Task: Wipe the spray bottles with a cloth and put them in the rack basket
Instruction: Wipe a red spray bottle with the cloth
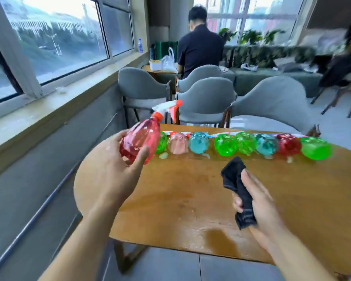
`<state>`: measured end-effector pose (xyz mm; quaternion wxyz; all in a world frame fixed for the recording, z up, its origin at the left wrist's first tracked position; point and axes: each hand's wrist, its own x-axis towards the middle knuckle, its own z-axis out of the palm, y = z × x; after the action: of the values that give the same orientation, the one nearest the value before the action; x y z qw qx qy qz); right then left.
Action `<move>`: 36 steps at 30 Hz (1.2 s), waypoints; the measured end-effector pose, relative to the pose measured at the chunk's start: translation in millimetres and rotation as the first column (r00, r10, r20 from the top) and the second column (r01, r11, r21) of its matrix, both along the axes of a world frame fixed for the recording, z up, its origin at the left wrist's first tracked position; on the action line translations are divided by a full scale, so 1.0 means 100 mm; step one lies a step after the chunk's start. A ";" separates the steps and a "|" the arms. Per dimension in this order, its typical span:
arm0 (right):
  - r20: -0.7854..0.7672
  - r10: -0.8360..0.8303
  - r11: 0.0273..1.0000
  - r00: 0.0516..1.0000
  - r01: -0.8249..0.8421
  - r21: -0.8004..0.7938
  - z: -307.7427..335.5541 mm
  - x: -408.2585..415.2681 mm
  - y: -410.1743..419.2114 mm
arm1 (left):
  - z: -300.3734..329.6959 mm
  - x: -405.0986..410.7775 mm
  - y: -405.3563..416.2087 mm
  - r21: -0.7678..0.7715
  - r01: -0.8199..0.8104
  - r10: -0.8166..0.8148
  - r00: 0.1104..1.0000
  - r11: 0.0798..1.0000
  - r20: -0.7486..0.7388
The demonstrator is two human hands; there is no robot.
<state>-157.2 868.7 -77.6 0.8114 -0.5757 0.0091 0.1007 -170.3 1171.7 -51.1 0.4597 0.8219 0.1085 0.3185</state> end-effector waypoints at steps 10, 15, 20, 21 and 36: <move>0.280 -0.134 0.984 0.951 0.161 -0.075 0.09 -0.34 -0.07 | -0.42 -0.61 -1.34 -0.334 0.374 -0.302 0.920 0.865 0.249; 0.352 -0.179 0.974 0.919 0.215 -0.066 -0.21 0.02 0.09 | -0.67 -0.18 -1.46 -0.400 0.474 -0.400 0.880 0.784 0.258; 0.469 -0.177 0.952 0.865 0.272 -0.143 -0.42 0.41 0.11 | -0.76 0.20 -1.57 -0.421 0.539 -0.491 0.841 0.729 0.226; 0.478 -0.169 0.948 0.862 0.274 -0.160 -0.44 0.45 0.09 | -0.78 0.24 -1.58 -0.422 0.544 -0.497 0.838 0.725 0.227; 0.924 -0.081 0.580 0.373 0.772 -0.261 -0.47 0.62 -0.14 | -1.16 0.36 -1.58 -0.131 0.475 -0.459 0.878 0.870 0.135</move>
<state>-95.6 855.1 -124.6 0.4329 -0.7670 -0.1833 -0.4368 -134.0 1013.9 -167.3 0.5923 0.7671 -0.0914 0.2287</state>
